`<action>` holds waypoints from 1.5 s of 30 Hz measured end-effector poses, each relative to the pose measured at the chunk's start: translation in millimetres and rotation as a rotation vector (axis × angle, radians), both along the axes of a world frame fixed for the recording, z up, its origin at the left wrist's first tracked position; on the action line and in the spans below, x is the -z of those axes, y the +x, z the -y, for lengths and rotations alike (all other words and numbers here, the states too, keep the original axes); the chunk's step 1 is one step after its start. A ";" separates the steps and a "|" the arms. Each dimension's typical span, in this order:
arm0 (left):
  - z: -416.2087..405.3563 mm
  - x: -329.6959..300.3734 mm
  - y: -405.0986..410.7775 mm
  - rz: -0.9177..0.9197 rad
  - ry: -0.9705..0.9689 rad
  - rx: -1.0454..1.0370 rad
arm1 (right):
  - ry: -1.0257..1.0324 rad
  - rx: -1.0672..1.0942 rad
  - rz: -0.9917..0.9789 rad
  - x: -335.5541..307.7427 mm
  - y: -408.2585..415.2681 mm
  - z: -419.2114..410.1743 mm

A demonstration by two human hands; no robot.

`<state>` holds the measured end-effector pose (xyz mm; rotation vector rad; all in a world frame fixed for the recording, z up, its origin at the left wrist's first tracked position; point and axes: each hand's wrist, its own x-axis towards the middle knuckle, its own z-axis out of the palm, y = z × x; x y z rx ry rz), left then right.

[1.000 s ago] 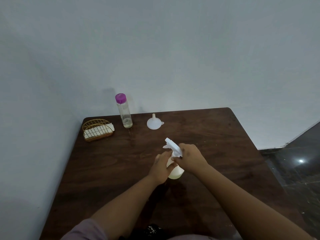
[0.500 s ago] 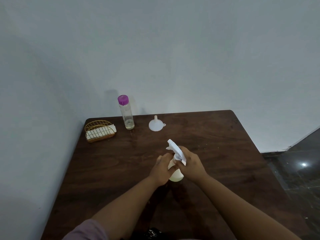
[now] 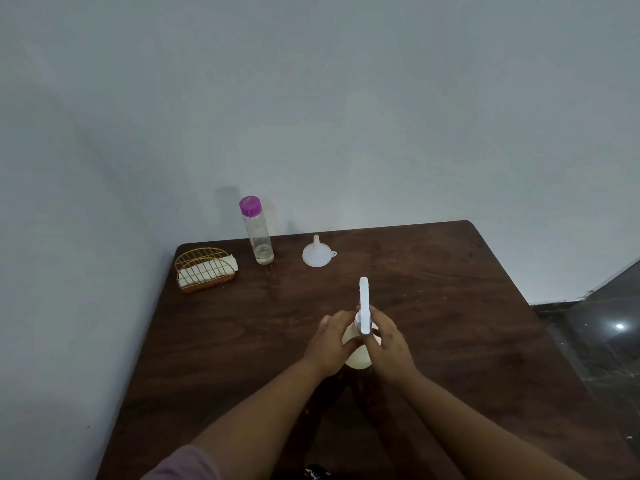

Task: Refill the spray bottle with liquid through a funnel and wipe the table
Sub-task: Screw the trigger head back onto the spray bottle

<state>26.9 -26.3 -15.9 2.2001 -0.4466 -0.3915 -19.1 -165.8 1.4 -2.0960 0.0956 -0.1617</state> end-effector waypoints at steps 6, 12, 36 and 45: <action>1.7 1.9 -3.1 0.032 -0.003 -0.032 | 0.122 0.214 0.013 -8.5 8.8 1.2; 0.3 -4.5 0.4 0.011 0.027 0.005 | 0.163 0.054 -0.162 -0.9 14.4 -2.2; 4.0 2.9 -7.0 0.060 0.066 0.018 | -0.132 0.297 -0.130 0.5 -2.7 -25.0; 4.4 5.6 -9.2 0.112 0.098 -0.023 | -0.247 0.206 -0.123 7.8 0.8 -17.7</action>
